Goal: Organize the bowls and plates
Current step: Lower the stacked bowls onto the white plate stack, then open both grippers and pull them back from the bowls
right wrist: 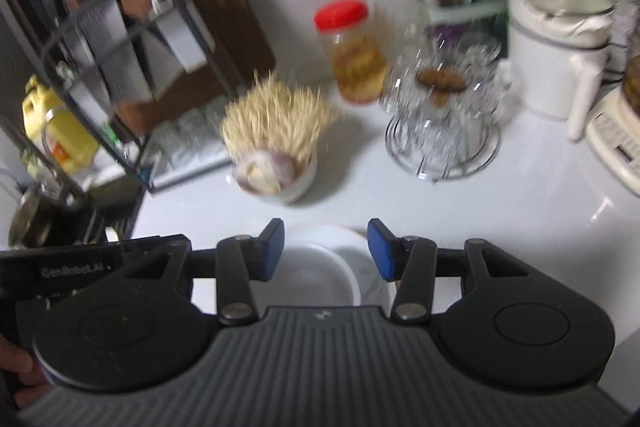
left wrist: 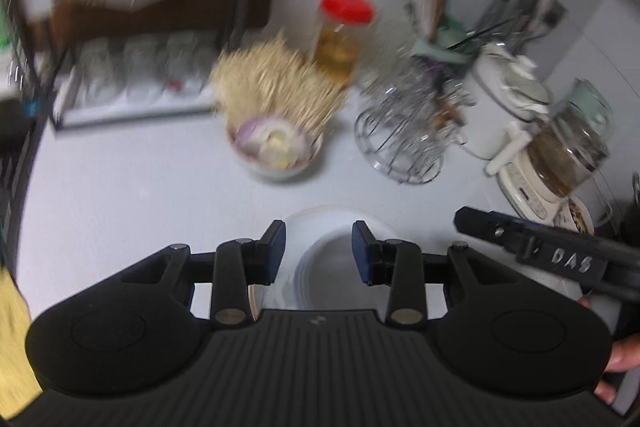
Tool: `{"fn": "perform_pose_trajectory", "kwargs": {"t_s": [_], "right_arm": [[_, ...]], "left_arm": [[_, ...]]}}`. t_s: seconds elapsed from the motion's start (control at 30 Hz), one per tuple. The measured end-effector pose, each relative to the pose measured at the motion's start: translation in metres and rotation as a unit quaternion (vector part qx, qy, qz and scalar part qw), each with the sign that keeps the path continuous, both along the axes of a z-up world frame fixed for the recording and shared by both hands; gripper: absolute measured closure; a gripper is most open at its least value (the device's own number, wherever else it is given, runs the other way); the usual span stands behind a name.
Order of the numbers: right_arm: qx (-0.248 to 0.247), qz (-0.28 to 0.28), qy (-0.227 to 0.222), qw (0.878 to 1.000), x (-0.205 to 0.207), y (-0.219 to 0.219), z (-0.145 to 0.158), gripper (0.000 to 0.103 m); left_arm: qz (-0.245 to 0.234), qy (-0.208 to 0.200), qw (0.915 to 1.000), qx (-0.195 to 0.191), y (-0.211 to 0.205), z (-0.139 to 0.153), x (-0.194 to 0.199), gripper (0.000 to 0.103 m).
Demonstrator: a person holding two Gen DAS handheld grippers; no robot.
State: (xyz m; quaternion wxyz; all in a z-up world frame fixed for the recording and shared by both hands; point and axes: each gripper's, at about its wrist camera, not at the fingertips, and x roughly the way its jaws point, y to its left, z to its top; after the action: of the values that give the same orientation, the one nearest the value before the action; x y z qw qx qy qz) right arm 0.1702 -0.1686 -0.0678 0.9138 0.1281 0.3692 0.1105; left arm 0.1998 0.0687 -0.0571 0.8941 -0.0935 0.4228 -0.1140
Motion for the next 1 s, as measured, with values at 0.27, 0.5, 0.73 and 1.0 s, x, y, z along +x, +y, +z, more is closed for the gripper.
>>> {"fn": "perform_pose_trajectory", "kwargs": {"t_s": [0.27, 0.5, 0.73, 1.0], "right_arm": [[0.004, -0.025, -0.055, 0.998, -0.054, -0.022, 0.032, 0.053], [0.015, -0.017, -0.080, 0.997, -0.104, -0.043, 0.051, 0.053], [0.006, -0.009, -0.094, 0.995, -0.145, -0.066, 0.049, 0.053], [-0.008, -0.002, -0.102, 0.995, -0.185, -0.088, 0.042, 0.053]], "left_arm": [[0.001, -0.045, 0.9990, -0.001, -0.018, 0.039, -0.038, 0.061], [0.008, -0.064, 0.9979, -0.005, -0.054, 0.054, -0.085, 0.061], [0.019, -0.067, 0.9976, -0.001, -0.077, 0.058, -0.134, 0.061], [0.038, -0.047, 0.9982, -0.005, -0.091, 0.055, -0.181, 0.061]]}}
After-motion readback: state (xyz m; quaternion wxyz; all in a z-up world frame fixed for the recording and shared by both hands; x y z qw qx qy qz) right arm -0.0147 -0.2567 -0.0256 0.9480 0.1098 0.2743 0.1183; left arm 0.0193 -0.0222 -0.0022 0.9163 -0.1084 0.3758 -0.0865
